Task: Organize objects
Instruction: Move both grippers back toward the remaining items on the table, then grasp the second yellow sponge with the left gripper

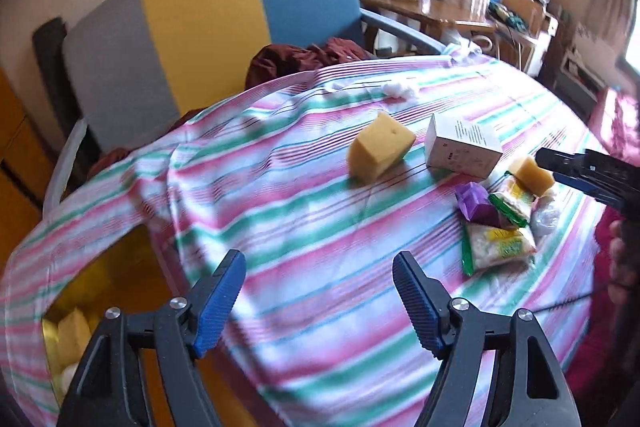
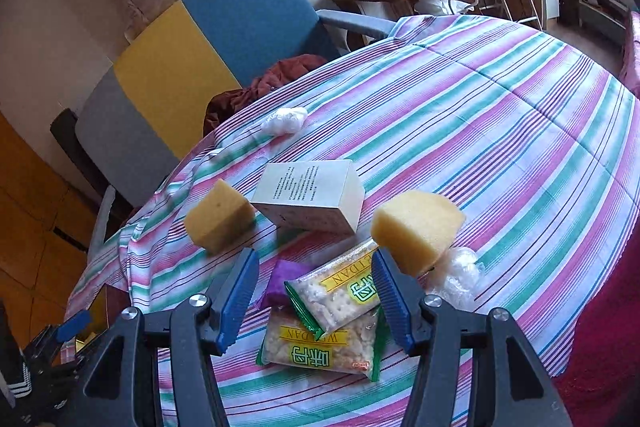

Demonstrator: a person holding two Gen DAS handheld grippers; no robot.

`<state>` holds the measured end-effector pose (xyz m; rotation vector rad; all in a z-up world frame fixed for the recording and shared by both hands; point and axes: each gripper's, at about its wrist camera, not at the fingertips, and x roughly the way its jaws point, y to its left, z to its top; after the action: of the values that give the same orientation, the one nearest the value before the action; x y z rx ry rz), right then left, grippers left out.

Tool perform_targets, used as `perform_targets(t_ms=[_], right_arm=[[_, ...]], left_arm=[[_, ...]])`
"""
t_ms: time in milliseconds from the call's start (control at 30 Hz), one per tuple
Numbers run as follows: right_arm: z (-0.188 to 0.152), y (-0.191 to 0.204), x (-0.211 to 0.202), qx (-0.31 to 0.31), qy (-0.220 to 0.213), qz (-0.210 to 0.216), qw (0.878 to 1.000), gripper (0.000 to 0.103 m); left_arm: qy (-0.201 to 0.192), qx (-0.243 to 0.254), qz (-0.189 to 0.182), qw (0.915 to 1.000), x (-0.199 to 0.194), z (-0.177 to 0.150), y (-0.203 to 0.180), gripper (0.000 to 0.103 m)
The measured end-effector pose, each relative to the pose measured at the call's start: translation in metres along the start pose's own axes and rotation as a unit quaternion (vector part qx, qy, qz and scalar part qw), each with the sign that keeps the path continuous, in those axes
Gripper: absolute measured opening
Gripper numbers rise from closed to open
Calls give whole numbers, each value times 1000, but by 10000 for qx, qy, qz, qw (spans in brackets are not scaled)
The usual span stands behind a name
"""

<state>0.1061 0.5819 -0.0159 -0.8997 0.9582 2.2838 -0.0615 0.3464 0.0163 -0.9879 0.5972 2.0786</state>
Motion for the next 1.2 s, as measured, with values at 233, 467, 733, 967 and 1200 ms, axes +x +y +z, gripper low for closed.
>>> perform_targets(t_ms=[233,467,733,967,1200], right_arm=[[0,-7,7,213,243,219,9992,60],[-3,-5,14,200,479,425,9977,61],[-4,-5,19,233,581,477,9969,61],[-4,-4,19,187,563,321,9977,61],[15,15,16,-173,570,389,9975,61]], left_arm=[[49,902,-26,9959,58,45,-33,85],[52,1603,-180,9869,106,71,-58,91],[42,1933,-308,9806,143,86,-70,91],[215,1396,-696,9875,153,87,-59,50],[27,457,-829,9955,90,78,-15,49]])
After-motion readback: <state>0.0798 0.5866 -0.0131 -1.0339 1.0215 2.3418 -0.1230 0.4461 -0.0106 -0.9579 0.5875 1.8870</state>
